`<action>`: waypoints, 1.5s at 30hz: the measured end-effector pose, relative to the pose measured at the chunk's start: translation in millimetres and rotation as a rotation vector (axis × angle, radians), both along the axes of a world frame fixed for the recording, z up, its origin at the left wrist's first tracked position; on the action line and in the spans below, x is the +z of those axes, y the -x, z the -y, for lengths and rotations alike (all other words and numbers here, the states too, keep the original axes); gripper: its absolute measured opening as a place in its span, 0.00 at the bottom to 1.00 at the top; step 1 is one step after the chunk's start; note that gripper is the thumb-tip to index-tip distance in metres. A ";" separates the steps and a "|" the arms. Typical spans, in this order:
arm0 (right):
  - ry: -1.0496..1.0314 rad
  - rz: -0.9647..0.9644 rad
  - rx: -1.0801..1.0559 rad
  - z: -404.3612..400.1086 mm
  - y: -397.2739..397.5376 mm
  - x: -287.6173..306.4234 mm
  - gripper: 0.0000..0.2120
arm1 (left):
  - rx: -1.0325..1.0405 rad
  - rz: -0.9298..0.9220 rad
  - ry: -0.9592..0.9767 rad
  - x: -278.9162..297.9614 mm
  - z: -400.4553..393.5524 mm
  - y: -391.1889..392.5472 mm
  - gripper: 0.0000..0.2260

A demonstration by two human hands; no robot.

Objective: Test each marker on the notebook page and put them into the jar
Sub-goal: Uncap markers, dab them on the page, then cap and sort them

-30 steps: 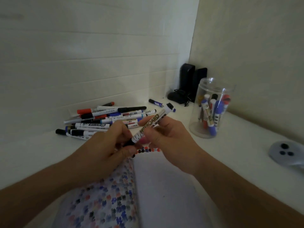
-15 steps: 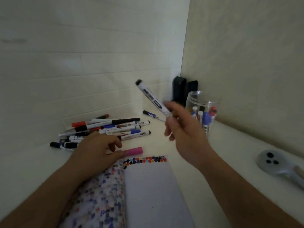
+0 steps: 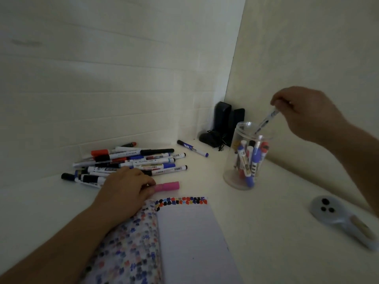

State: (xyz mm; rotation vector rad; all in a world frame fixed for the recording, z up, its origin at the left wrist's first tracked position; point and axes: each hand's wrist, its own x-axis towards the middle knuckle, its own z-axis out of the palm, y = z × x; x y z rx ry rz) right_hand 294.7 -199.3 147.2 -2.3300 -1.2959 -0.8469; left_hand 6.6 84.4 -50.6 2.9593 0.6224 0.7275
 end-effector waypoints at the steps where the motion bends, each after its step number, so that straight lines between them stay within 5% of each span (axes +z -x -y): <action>1: 0.130 -0.026 -0.031 -7.1 -1.4 -2.2 0.10 | 0.004 0.029 0.006 -0.5 -0.6 0.1 0.12; 3: 0.314 -0.146 -0.111 -22.5 -0.4 -8.9 0.11 | 0.014 0.076 0.014 -0.6 -0.4 0.6 0.10; 6: 0.313 -0.297 -0.152 -41.5 -3.6 -18.8 0.12 | -0.017 0.131 0.036 1.1 2.5 2.0 0.08; 14: 0.281 -0.271 -0.282 -56.2 -2.3 -7.4 0.03 | -0.079 0.137 0.260 12.1 15.8 6.4 0.09; 20: 0.278 -0.205 -0.437 -54.5 -4.2 -4.7 0.05 | -0.124 0.303 0.319 20.6 20.4 7.4 0.19; 25: 0.333 -0.382 -0.334 -50.8 -1.3 -15.1 0.12 | -0.142 0.272 0.323 18.5 23.9 5.7 0.18; 30: 0.136 -0.131 -0.297 -50.1 2.0 -23.7 0.15 | -0.161 0.248 0.363 17.7 23.3 3.0 0.11; 33: -0.056 0.006 -0.027 -58.2 44.7 -42.3 0.17 | -0.183 0.207 0.344 19.4 22.8 4.0 0.10; 37: 0.228 -0.221 0.391 -80.3 117.0 -97.2 0.20 | -0.253 0.118 0.317 16.9 25.7 6.6 0.16; 40: 0.478 -0.051 0.368 -97.4 136.7 -139.5 0.25 | -0.279 0.119 0.305 18.5 31.2 5.3 0.15; 42: 0.432 0.031 0.337 -105.0 138.1 -159.5 0.21 | -0.230 0.134 0.328 21.1 33.6 5.5 0.12; 45: 0.271 -0.149 0.374 -109.0 134.6 -175.7 0.12 | -0.168 0.243 0.394 24.4 37.6 8.6 0.14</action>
